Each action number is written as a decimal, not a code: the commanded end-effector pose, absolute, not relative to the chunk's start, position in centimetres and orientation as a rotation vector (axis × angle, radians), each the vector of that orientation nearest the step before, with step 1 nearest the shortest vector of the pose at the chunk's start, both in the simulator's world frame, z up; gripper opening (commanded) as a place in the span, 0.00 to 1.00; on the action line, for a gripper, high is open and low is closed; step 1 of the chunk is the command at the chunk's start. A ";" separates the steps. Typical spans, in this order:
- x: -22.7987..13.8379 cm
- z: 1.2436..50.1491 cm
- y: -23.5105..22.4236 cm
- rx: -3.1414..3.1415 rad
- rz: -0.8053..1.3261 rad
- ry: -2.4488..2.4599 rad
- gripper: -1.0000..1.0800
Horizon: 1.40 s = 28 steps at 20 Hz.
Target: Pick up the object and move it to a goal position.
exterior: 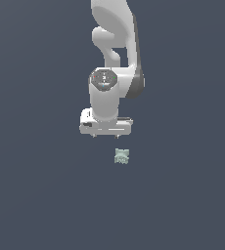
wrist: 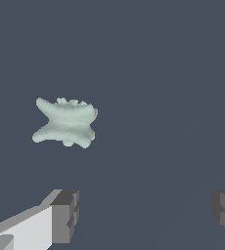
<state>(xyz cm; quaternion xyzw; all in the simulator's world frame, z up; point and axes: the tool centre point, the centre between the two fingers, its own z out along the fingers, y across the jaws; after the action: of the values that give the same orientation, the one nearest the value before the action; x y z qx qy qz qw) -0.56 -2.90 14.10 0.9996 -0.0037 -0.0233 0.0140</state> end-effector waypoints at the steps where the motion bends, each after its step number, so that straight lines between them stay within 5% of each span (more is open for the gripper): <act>1: -0.6 14.0 -2.6 3.109 -0.081 -0.001 0.96; 28: 0.6 12.7 -1.1 3.066 -0.075 0.552 0.96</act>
<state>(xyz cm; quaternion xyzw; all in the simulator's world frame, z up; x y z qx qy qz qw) 0.42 -1.28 12.85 0.9876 0.1548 -0.0243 0.0132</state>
